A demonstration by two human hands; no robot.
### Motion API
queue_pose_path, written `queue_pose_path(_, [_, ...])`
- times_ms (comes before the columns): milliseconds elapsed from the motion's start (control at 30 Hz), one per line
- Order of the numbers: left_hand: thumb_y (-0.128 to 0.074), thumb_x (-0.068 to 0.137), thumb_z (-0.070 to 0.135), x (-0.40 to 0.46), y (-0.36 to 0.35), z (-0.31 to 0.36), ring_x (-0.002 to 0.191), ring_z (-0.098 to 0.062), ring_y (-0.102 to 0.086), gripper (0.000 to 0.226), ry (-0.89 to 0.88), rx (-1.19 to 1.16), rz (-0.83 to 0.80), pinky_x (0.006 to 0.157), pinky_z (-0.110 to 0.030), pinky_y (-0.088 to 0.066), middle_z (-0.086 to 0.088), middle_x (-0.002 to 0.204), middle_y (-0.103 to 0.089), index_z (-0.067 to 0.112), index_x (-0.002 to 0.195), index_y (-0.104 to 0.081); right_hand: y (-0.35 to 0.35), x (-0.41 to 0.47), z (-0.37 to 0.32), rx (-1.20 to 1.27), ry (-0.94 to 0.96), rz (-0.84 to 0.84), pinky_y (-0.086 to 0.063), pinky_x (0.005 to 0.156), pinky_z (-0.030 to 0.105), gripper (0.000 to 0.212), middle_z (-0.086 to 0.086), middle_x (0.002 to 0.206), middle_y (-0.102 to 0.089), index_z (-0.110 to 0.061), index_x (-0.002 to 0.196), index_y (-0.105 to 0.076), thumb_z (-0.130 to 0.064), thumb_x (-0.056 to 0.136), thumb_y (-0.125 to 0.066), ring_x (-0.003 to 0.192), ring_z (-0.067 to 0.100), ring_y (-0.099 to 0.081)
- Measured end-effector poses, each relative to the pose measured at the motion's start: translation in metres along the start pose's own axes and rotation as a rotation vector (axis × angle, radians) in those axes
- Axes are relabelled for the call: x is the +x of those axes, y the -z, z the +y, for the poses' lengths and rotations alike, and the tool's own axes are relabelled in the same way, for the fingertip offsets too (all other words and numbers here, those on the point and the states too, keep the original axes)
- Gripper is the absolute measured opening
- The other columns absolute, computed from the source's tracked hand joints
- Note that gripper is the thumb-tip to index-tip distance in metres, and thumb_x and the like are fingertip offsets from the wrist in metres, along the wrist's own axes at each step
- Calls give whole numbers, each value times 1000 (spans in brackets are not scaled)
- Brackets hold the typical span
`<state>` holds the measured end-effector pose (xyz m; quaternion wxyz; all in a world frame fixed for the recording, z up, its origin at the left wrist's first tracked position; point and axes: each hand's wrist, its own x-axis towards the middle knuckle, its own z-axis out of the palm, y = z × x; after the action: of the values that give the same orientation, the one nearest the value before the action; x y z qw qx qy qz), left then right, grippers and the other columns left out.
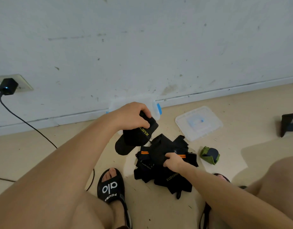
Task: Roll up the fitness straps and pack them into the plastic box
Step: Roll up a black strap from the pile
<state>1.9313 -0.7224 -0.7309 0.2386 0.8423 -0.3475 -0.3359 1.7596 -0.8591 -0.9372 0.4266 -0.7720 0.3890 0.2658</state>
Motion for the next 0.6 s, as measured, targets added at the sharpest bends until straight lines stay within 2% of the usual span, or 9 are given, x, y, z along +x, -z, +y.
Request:
queue_pose_path(33, [-76, 87, 21, -2, 2, 2, 98, -13, -62, 32, 3, -24, 3, 79, -26, -53, 5, 114, -60, 28, 117, -67, 9, -7, -6, 28, -12, -5, -51, 100, 37, 32, 9, 121, -63, -10, 129, -62, -5, 97, -58, 112, 24, -61])
queue_pose_path(133, [-75, 85, 18, -11, 7, 9, 98, -15, -63, 39, 7, -96, -3, 80, -29, -56, 4, 115, -60, 28, 121, -66, 37, -34, -23, 99, -20, 9, -40, 100, 30, 56, 11, 149, -51, -8, 151, -48, -6, 97, -62, 138, 28, -47])
queue_pose_path(200, [-74, 85, 16, -18, 10, 12, 102, -17, -63, 43, 0, -128, -17, 81, -30, -56, 3, 119, -58, 30, 125, -64, 59, -56, -37, 123, 0, 6, -40, 98, 30, 52, 8, 134, -58, -6, 147, -53, -5, 96, -62, 126, 27, -51])
queue_pose_path(267, [-74, 85, 14, -24, 13, 14, 105, -20, -61, 47, -16, -154, -19, 85, -32, -57, 1, 123, -57, 31, 128, -62, 81, -77, -52, 183, 16, -4, -47, 99, 36, 36, 5, 106, -62, -5, 130, -63, -2, 94, -60, 105, 24, -58])
queue_pose_path(300, [-74, 85, 13, -27, 14, 15, 106, -21, -61, 49, -26, -163, -12, 87, -34, -57, 0, 124, -56, 31, 128, -60, 91, -86, -59, 195, 29, -2, -51, 99, 40, 28, 8, 101, -63, -6, 119, -64, -1, 92, -59, 101, 26, -62])
queue_pose_path(367, [-74, 86, 12, -31, 15, 16, 106, -23, -62, 49, -48, -178, 5, 88, -37, -59, -2, 125, -56, 33, 128, -58, 109, -102, -70, 179, 81, 9, -56, 99, 46, 29, 18, 107, -68, -4, 114, -66, 0, 87, -57, 104, 36, -68])
queue_pose_path(433, [-73, 88, 12, -33, 15, 18, 103, -25, -64, 46, -69, -182, 32, 86, -38, -60, -2, 123, -57, 35, 125, -58, 123, -117, -78, 166, 120, -16, -59, 92, 45, 40, 19, 112, -68, -13, 119, -67, 2, 84, -54, 105, 40, -70])
queue_pose_path(500, [-72, 88, 13, -34, 16, 21, 103, -26, -64, 40, -84, -191, 68, 85, -39, -59, -3, 121, -58, 36, 119, -60, 135, -129, -86, 177, 139, -75, -61, 83, 39, 51, 14, 115, -66, -23, 128, -63, 4, 86, -53, 96, 35, -70])
queue_pose_path(600, [-71, 88, 12, -34, 17, 28, 106, -22, -62, 31, -113, -196, 111, 83, -30, -54, 1, 118, -62, 31, 112, -66, 150, -141, -93, 203, 229, -39, -60, 77, 33, 37, 13, 116, -66, -16, 124, -68, -1, 90, -59, 93, 25, -68])
